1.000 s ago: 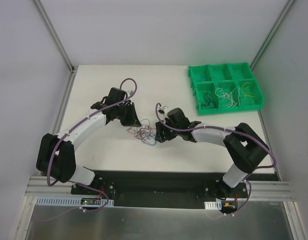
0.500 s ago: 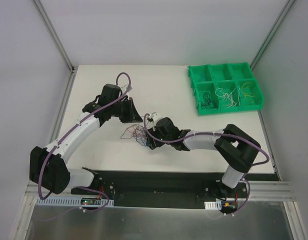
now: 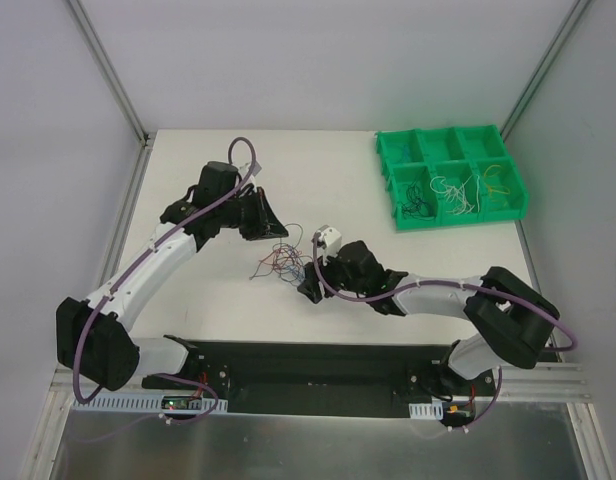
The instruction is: Untangle the cables
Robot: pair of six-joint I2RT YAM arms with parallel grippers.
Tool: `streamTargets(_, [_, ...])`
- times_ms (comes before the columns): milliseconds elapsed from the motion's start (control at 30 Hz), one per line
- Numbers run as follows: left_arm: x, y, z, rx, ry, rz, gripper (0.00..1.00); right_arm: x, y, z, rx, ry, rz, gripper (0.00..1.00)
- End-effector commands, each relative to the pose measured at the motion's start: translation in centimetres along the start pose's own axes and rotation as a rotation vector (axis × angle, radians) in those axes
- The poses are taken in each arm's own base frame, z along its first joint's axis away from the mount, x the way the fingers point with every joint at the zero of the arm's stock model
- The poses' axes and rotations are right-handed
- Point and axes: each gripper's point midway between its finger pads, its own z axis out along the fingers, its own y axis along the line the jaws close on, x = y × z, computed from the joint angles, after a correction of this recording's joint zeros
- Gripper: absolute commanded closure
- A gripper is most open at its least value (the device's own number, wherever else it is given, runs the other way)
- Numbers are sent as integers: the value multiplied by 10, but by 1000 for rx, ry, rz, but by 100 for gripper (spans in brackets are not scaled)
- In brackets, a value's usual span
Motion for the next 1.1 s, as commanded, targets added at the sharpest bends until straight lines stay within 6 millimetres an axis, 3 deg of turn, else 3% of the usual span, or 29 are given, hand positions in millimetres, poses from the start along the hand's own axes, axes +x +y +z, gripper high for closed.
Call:
streamTargets(0, [-8, -30, -17, 86, -27, 17, 100, -44, 30, 4, -134, -177, 16, 30])
streamTargets(133, [-8, -34, -22, 101, -31, 18, 100, -52, 30, 13, -133, -203, 22, 31])
streamTargets(300, [-10, -38, -28, 105, -55, 28, 100, -52, 31, 26, -119, -186, 53, 45])
streamTargets(467, [-19, -38, -37, 82, -111, 52, 100, -39, 22, 20, -68, -159, 64, 73])
streamTargets(633, [-41, -19, -56, -24, -232, 53, 100, -29, 11, 2, -3, -133, 68, 99])
streamTargets(967, [-76, 6, -109, -197, -491, 81, 100, -50, 2, -27, 74, -185, 38, 100])
streamTargets(1067, [-81, 17, -130, -279, -572, 93, 100, -50, 0, -30, 83, -178, 29, 90])
